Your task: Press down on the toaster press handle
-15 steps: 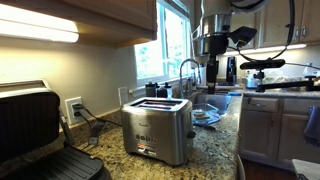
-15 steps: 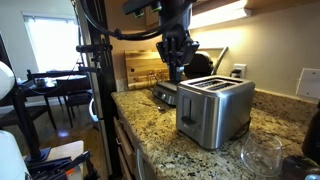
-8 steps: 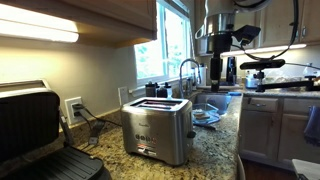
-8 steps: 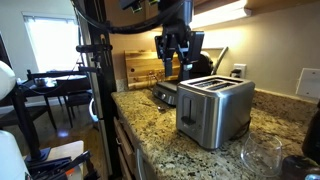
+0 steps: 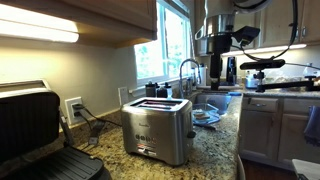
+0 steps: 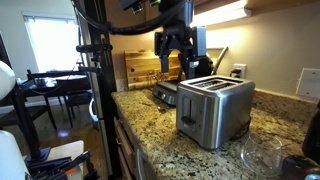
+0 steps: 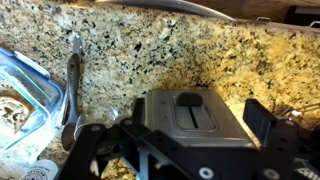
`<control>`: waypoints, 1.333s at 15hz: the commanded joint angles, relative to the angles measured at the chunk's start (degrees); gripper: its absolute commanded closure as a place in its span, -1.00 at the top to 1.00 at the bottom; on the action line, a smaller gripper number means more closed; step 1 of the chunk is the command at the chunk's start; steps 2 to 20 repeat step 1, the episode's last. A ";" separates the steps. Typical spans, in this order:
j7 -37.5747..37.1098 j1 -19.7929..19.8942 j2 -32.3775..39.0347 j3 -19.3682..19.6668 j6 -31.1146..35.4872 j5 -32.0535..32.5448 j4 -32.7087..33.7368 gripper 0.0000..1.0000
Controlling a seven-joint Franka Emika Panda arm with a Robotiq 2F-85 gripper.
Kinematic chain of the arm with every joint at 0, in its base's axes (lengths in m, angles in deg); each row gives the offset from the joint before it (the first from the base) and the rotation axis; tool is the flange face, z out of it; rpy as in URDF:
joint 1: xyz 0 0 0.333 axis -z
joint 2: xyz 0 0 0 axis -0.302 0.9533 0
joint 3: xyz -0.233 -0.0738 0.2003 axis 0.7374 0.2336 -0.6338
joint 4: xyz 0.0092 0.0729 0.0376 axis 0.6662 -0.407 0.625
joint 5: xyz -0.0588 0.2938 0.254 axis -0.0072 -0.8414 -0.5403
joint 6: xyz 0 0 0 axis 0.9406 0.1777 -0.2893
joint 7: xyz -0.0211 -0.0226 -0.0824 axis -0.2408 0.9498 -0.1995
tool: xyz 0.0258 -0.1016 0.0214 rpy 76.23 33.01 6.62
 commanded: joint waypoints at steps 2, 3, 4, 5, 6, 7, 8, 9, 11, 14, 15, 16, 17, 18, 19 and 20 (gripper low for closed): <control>-0.21 -0.50 0.02 0.42 -0.16 0.22 0.12 1.00; -0.21 -0.50 0.02 0.42 -0.16 0.22 0.12 1.00; -0.21 -0.50 0.02 0.42 -0.16 0.22 0.12 1.00; -0.21 -0.50 0.02 0.42 -0.16 0.22 0.12 1.00; -0.21 -0.50 0.02 0.42 -0.16 0.22 0.12 1.00; -0.21 -0.50 0.02 0.42 -0.16 0.22 0.12 1.00; -0.21 -0.50 0.02 0.42 -0.16 0.22 0.12 1.00; -0.21 -0.50 0.02 0.42 -0.16 0.22 0.12 1.00; -0.21 -0.50 0.02 0.42 -0.16 0.22 0.12 1.00; -0.21 -0.50 0.02 0.42 -0.16 0.22 0.12 1.00; -0.21 -0.50 0.02 0.42 -0.16 0.22 0.12 1.00; -0.21 -0.50 0.02 0.42 -0.16 0.22 0.12 1.00; -0.21 -0.50 0.02 0.42 -0.16 0.22 0.12 1.00; -0.21 -0.50 0.02 0.42 -0.16 0.22 0.12 1.00; -0.21 -0.50 0.02 0.42 -0.16 0.22 0.12 1.00; -0.21 -0.50 0.02 0.42 -0.16 0.22 0.12 1.00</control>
